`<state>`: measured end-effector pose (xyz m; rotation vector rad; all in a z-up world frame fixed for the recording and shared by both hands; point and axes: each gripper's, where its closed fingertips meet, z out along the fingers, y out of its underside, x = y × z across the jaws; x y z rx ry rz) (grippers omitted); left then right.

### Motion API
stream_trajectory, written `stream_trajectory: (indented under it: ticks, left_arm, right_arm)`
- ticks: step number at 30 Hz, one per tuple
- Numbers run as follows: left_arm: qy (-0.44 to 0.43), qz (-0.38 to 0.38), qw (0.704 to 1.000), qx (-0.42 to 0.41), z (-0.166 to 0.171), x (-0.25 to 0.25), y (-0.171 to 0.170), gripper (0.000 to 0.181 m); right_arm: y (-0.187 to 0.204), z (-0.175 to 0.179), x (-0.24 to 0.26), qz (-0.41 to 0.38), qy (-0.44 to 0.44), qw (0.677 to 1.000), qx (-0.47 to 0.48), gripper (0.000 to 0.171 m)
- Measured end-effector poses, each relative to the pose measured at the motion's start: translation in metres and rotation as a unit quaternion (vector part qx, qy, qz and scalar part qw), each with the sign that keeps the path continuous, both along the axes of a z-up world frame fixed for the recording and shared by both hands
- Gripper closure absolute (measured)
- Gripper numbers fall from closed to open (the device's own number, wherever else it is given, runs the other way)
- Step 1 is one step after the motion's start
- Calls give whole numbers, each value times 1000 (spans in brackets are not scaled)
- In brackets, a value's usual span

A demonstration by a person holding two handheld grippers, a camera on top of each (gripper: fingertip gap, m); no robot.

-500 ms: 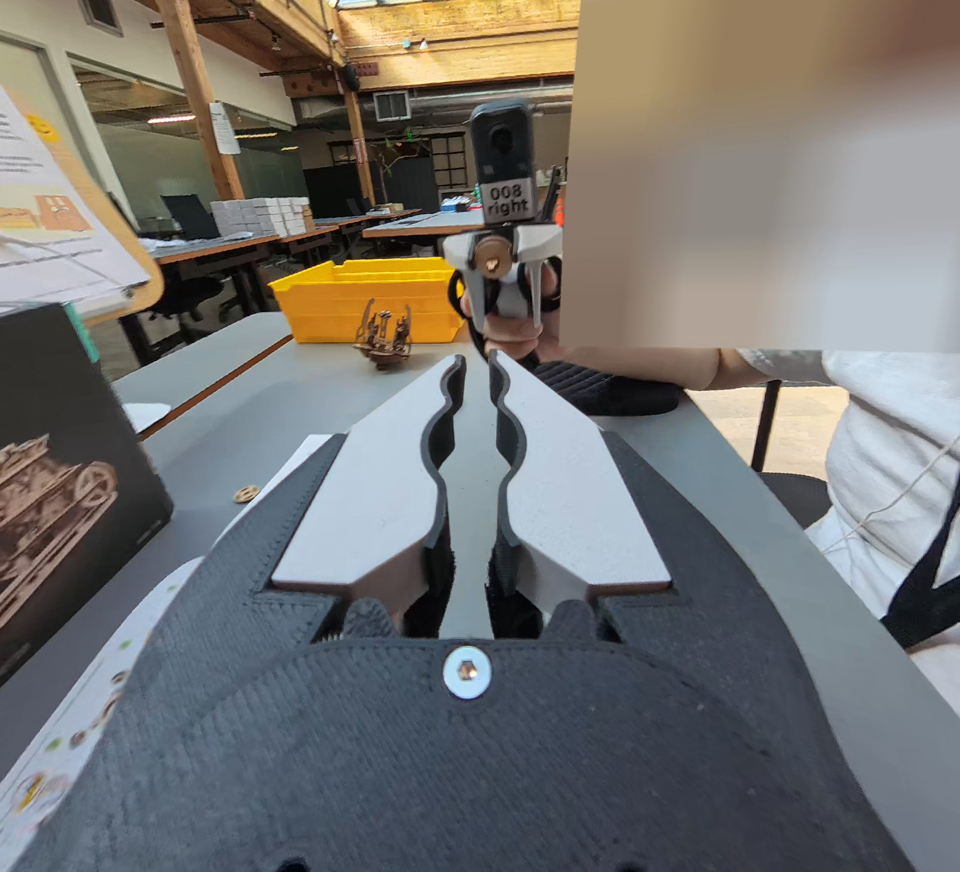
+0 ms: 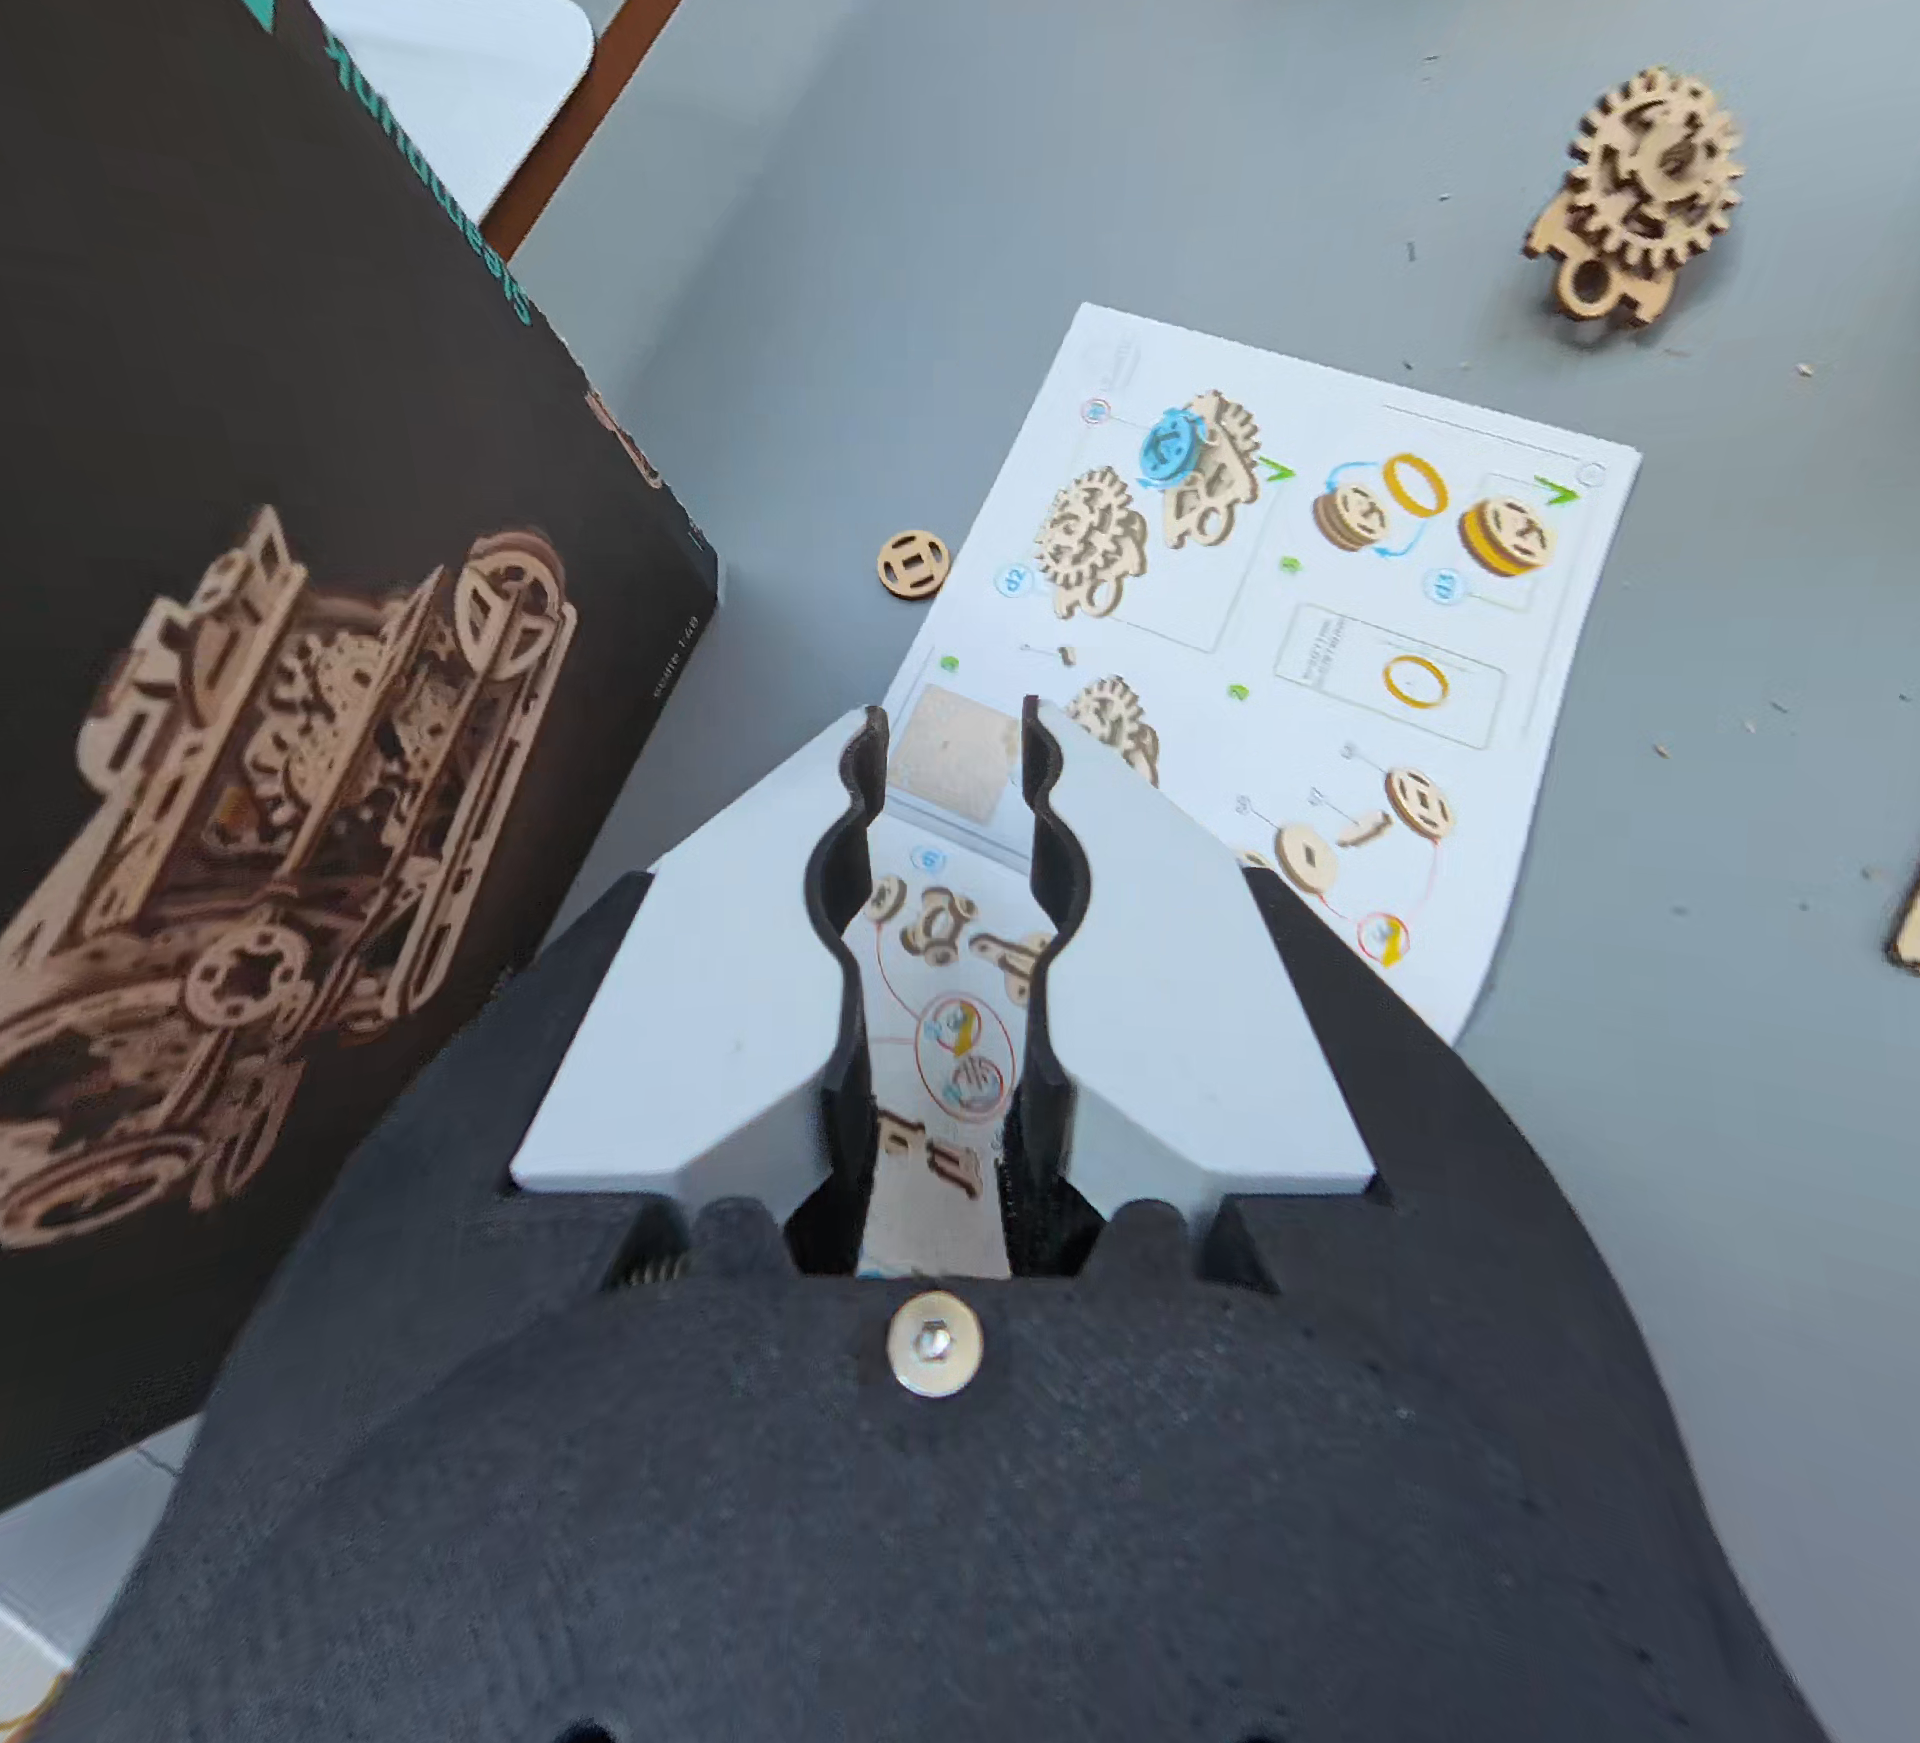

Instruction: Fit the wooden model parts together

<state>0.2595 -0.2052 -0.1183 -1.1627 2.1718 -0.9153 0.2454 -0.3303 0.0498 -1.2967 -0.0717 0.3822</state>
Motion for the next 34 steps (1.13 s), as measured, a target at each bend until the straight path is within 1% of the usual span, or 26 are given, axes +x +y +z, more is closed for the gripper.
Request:
stream_trajectory:
  ticks: [2, 4, 6, 9, 12, 16, 19, 20, 23, 26, 28, 30, 31, 32, 33, 34]
  left_arm:
    - [12, 30, 999, 10, -9, 25, 1, 156]
    - [12, 55, 998, -8, -14, 44, -5, 151]
    - [23, 65, 997, -26, -20, 53, -13, 150]
    - [35, 90, 995, -6, -30, 63, -10, 148]
    - [51, 98, 994, -19, -35, 68, -13, 149]
    - [67, 100, 993, 1, -40, 71, -13, 152]
    - [67, 100, 993, -2, -41, 69, -15, 157]
    - [66, 100, 993, -1, -41, 68, -14, 164]
    - [61, 103, 993, 0, -41, 67, -11, 166]
    - [49, 109, 993, -20, -35, 66, -8, 166]
    - [21, 101, 992, -68, -15, 62, -12, 166]
    - [-17, 68, 984, -164, 20, 51, -25, 166]
    - [-30, 40, 973, -224, 40, 40, -33, 166]
    - [-36, 4, 955, -293, 61, 26, -41, 166]
    - [-33, -26, 929, -368, 83, 11, -46, 166]
    - [-24, -55, 891, -451, 105, -5, -48, 166]
  right_arm:
    - [-3, 0, 5, -6, 1, 1000, 2, 153]
    - [-4, -1, 9, -12, -1, 1000, 2, 153]
    - [-5, -2, 12, -17, -5, 1000, 0, 153]
    - [-5, -3, 13, -20, -8, 1000, -3, 153]
    - [-3, -6, 11, -19, -13, 1000, -9, 153]
    - [-1, -7, 7, -19, -27, 999, -15, 153]
    - [-1, -5, 5, -21, -31, 999, -14, 153]
    - [-2, -5, 5, -20, -30, 999, -12, 153]
    - [-2, -4, 6, -20, -25, 999, -10, 153]
    - [-2, -5, 6, -20, -25, 999, -11, 153]
    - [-3, -4, 6, -20, -26, 999, -9, 153]
    - [-3, -3, 5, -20, -28, 999, -6, 153]
    - [-4, -2, 5, -18, -29, 999, -4, 153]
    - [-5, -1, 4, -17, -30, 999, -1, 153]
    - [-5, 0, 3, -14, -32, 999, 1, 153]
    - [-6, 1, -1, -5, -36, 999, 7, 153]
